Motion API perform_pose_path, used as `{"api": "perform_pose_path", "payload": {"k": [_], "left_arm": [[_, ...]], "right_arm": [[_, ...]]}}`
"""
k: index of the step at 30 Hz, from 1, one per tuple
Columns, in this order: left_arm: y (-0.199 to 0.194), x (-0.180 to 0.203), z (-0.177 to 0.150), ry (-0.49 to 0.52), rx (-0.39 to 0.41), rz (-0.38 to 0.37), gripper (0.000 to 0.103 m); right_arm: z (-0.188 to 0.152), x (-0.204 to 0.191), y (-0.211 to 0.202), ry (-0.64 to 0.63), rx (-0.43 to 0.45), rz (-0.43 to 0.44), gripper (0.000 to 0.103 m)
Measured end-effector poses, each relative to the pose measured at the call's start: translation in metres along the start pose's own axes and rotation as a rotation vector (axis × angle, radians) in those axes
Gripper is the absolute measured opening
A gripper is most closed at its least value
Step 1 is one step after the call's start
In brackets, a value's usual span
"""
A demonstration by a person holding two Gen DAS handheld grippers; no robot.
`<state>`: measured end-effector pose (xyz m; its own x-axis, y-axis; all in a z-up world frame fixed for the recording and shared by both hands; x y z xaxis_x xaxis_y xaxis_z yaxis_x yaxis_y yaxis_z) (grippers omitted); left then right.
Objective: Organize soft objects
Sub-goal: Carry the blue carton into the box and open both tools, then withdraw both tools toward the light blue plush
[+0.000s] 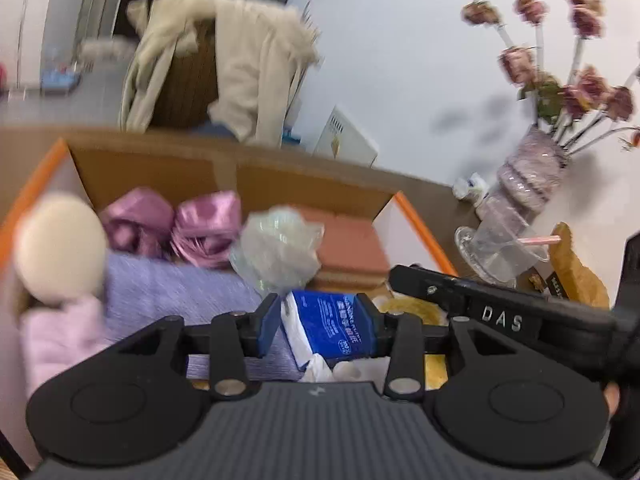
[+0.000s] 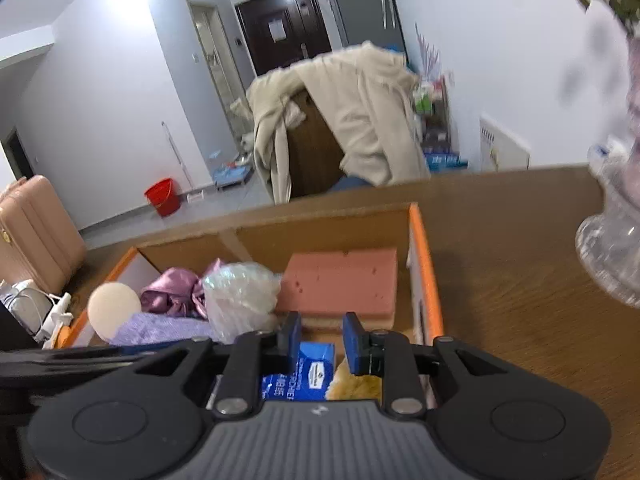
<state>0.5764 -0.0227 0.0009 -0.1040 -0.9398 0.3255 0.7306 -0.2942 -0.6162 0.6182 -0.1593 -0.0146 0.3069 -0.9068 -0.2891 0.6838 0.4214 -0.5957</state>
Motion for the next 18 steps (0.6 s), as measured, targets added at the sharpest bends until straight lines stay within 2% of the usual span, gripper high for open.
{"api": "perform_pose_path", "payload": {"k": [3,6,9,10,11,12,13,16,18], "left_arm": [[-0.039,0.004,0.008,0.059,0.058,0.031,0.040],[-0.081,0.008,0.010,0.129,0.119,0.084,0.043],[-0.120,0.012,0.008,0.150,0.161,0.138,0.045],[-0.136,0.014,0.005,0.160,0.186,0.156,0.048],[-0.149,0.016,0.002,0.170,0.211,0.169,0.057],[-0.166,0.020,-0.003,0.187,0.250,0.183,0.063],[-0.178,0.022,-0.010,0.206,0.285,0.198,0.071],[-0.211,0.028,-0.051,0.262,0.347,0.285,0.073],[-0.231,0.033,-0.085,0.243,0.365,0.266,0.079]], "right_arm": [[0.008,-0.005,-0.034,-0.025,0.050,0.011,0.024],[0.015,-0.010,-0.074,-0.057,0.104,0.014,0.028],[0.017,-0.018,-0.120,-0.080,0.155,0.020,0.030],[0.016,-0.021,-0.137,-0.089,0.173,0.026,0.032],[0.014,-0.025,-0.152,-0.101,0.194,0.031,0.038],[0.009,-0.029,-0.168,-0.121,0.216,0.037,0.049],[0.004,-0.032,-0.179,-0.137,0.231,0.038,0.053],[-0.032,-0.041,-0.209,-0.171,0.254,0.025,0.055],[-0.063,-0.049,-0.230,-0.181,0.280,0.048,0.061]]}}
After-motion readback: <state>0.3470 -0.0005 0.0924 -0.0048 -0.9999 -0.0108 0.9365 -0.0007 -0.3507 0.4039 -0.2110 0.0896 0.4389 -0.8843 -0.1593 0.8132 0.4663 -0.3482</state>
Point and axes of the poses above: each gripper's, at about its wrist camera, not at the fingertips, and y roughly the way its jaws point, x to its right, z to its top, the point moved 10 cm from there along y, roughly the way its jaws point, and after that the axes turned 1 degree about y, right-handed, at the moved point
